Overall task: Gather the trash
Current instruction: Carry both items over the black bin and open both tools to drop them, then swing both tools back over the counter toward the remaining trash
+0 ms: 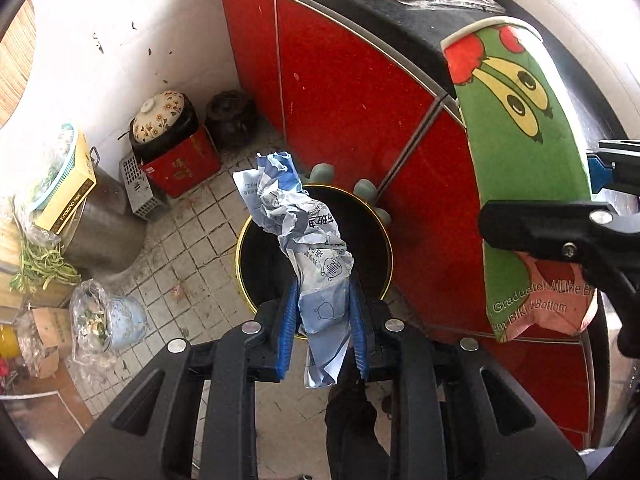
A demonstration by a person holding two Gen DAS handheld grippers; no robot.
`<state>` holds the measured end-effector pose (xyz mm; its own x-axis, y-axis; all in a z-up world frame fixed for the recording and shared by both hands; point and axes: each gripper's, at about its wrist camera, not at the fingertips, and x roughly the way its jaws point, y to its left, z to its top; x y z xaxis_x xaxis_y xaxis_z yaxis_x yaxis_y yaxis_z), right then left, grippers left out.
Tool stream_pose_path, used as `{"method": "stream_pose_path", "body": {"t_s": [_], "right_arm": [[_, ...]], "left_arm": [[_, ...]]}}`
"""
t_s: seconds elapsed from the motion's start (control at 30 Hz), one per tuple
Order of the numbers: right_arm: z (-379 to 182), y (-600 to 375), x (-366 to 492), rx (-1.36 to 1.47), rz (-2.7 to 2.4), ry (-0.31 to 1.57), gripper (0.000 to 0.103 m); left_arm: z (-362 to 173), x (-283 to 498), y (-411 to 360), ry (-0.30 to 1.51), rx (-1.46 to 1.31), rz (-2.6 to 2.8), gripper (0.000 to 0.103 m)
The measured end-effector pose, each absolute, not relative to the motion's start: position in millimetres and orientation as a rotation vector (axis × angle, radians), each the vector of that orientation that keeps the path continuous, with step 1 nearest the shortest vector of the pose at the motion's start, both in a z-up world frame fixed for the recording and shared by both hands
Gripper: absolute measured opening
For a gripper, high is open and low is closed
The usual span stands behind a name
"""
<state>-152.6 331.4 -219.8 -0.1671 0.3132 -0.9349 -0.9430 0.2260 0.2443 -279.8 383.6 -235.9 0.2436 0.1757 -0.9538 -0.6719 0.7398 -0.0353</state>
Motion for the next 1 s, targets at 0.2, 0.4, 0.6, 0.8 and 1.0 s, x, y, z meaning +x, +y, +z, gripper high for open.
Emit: {"method": "stream_pose_path", "body": {"t_s": [0.2,0.4,0.6,0.8,1.0], "right_arm": [[-218,342,-150,-0.704,1.263,1.245,0.056],[-207,340,-145,-0.68,1.261,1.229,0.068],[-174,295,-121,-0.577,1.217,1.187,0.081],[-140,195,-73,-0.407,1.043,1.137,0.086],[-109,46,-21,-0.194,0.708,1.101,0.087]], "left_arm": [[-234,-283,390,1.184,-0.47,0.613,0.054],[-229,-285,396,1.171,-0.46,0.621,0.071],[-207,-272,386,1.168,-0.384,0.613,0.091],[-176,-224,353,1.148,-0.295,0.505,0.092],[-139,-130,270,1.122,-0.15,0.237,0.092]]}}
